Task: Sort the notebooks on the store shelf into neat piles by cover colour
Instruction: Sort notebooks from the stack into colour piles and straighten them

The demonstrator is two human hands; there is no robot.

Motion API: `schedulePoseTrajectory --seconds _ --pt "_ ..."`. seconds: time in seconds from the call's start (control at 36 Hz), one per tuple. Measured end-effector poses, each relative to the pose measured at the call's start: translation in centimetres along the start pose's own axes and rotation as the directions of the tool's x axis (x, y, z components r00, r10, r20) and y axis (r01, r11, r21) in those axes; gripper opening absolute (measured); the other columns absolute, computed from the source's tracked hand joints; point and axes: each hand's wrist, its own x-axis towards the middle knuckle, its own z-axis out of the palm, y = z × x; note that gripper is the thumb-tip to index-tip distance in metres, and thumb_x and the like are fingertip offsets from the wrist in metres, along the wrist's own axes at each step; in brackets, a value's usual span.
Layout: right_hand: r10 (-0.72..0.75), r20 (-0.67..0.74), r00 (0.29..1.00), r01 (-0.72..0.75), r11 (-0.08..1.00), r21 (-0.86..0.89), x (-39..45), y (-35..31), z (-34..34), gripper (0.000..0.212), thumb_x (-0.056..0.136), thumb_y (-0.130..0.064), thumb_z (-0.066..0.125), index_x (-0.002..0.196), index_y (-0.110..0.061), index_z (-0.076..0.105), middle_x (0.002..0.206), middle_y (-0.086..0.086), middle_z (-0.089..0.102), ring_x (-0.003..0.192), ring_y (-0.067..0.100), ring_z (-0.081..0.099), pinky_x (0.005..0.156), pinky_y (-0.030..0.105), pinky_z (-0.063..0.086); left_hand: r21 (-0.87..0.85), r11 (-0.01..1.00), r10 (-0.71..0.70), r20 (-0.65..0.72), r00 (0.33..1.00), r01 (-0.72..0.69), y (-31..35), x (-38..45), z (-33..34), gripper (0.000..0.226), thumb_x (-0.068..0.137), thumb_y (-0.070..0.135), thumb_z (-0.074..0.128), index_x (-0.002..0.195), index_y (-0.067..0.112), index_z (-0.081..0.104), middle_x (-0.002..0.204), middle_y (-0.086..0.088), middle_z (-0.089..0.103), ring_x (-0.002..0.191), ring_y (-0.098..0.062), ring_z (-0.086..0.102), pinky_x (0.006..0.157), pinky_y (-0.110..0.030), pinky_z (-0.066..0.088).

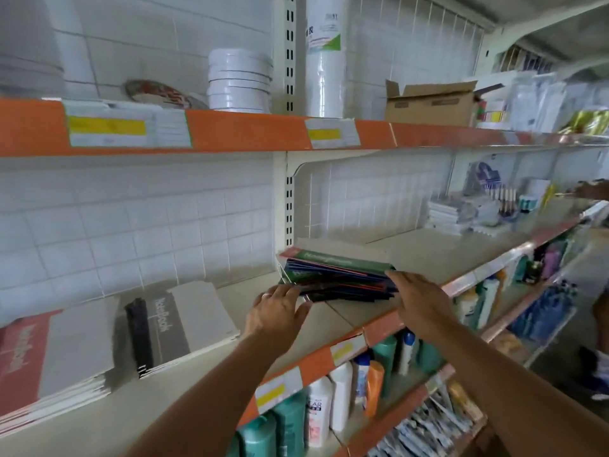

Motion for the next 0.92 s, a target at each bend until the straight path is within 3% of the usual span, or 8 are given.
schedulePoseTrajectory --seconds 0.14,0.28,0.39,0.5,0.58,0.69,0.92 --pt "-0.049 -0.013 0.999 0.049 0.999 -0.001 4.0 1.9 1.3 0.076 0.086 -0.002 0.054 0.151 -0.022 0.019 0.152 -0.001 0.033 0.135 0.019 0.035 0.109 0.031 0.034 0.038 0.999 -0.005 -0.045 0.999 0.007 1.4 3.4 0.9 0.049 0.101 0.048 0.025 0.144 0.026 0.035 0.148 0.006 0.039 0.132 -0.017 0.039 0.108 -0.033 0.028" --pt "-0.194 0.015 0.981 0.195 0.981 -0.016 8.1 4.1 3.0 0.090 0.084 0.007 0.053 0.153 -0.026 0.005 0.161 -0.003 0.008 0.146 0.019 0.013 0.119 0.033 0.017 0.037 0.997 -0.057 -0.091 0.994 0.061 2.9 6.0 2.1 0.051 0.101 0.047 0.026 0.147 0.026 0.029 0.151 0.003 0.035 0.135 -0.019 0.034 0.110 -0.033 0.026" --pt "-0.340 0.058 0.939 0.342 0.939 -0.036 11.1 5.3 4.0 0.094 0.084 0.007 0.052 0.153 -0.025 -0.003 0.161 -0.002 0.000 0.148 0.017 0.004 0.120 0.035 0.004 0.034 0.990 -0.130 -0.132 0.983 0.135 4.0 7.0 2.7 0.051 0.100 0.048 0.025 0.145 0.025 0.030 0.150 0.003 0.036 0.134 -0.019 0.035 0.109 -0.035 0.028" --pt "-0.487 0.053 0.872 0.488 0.872 -0.021 13.2 6.2 5.0 0.092 0.083 0.012 0.048 0.153 -0.027 0.002 0.161 -0.003 0.002 0.148 0.017 0.003 0.120 0.036 0.000 0.039 0.973 -0.221 -0.158 0.962 0.230 5.6 7.6 3.1 0.052 0.100 0.048 0.026 0.147 0.025 0.029 0.151 0.003 0.034 0.136 -0.019 0.032 0.110 -0.036 0.027" --pt "-0.562 0.018 0.827 0.562 0.827 0.005 13.7 6.9 5.2 0.087 0.086 0.015 0.042 0.153 -0.025 0.005 0.161 -0.002 0.007 0.148 0.016 0.007 0.121 0.033 0.002 0.049 0.959 -0.265 -0.203 0.943 0.280 7.0 7.6 3.2 0.051 0.100 0.047 0.027 0.146 0.025 0.032 0.150 0.003 0.037 0.135 -0.019 0.034 0.108 -0.034 0.027" --pt "-0.611 -0.009 0.792 0.611 0.791 0.033 13.6 7.8 4.4 0.071 0.093 0.005 0.037 0.153 -0.023 0.012 0.160 -0.001 0.013 0.146 0.016 0.016 0.120 0.032 0.012 0.044 0.935 -0.335 -0.221 0.916 0.353 9.1 7.0 3.5 0.051 0.100 0.046 0.029 0.147 0.025 0.031 0.151 0.002 0.035 0.137 -0.020 0.032 0.109 -0.033 0.026" --pt "-0.684 -0.125 0.719 0.686 0.727 -0.029 13.6 7.6 4.5 0.064 0.091 0.003 0.039 0.150 -0.018 0.026 0.150 0.001 0.038 0.134 0.019 0.037 0.109 0.033 0.033 -0.043 0.877 -0.473 -0.256 0.843 0.479 11.8 6.5 4.6 0.052 0.100 0.046 0.027 0.148 0.024 0.028 0.150 0.005 0.034 0.133 -0.018 0.037 0.104 -0.034 0.035"
